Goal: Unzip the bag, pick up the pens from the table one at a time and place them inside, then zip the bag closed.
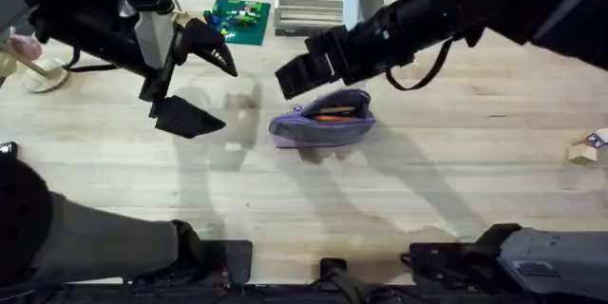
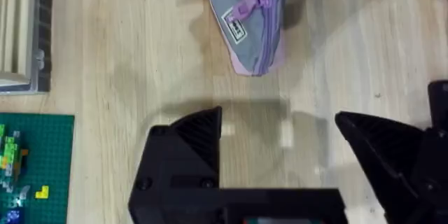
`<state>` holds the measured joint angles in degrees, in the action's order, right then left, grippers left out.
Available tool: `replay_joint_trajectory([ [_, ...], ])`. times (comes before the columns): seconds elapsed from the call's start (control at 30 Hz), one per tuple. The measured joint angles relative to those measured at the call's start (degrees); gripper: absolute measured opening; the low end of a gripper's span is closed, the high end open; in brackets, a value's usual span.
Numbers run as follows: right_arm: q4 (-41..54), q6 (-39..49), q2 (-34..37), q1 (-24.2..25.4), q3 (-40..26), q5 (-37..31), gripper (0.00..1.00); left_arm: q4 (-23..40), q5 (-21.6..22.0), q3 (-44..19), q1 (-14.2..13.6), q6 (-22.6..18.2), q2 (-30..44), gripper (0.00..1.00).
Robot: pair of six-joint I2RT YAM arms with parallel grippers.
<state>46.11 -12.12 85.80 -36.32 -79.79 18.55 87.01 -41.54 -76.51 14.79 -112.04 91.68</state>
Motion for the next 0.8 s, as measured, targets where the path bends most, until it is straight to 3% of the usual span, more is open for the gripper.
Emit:
replay_joint_trajectory([
  [0.5,-1.94,-6.04,3.08,0.0,0.0,0.41,0.998,-0.23,2.21,0.0,0.0,-0.34,0.0,0.994],
  [0.8,-8.4,-6.34,4.02,-0.18,-0.07,-0.13,0.998,-0.25,2.21,0.0,0.0,-0.34,0.0,0.993],
])
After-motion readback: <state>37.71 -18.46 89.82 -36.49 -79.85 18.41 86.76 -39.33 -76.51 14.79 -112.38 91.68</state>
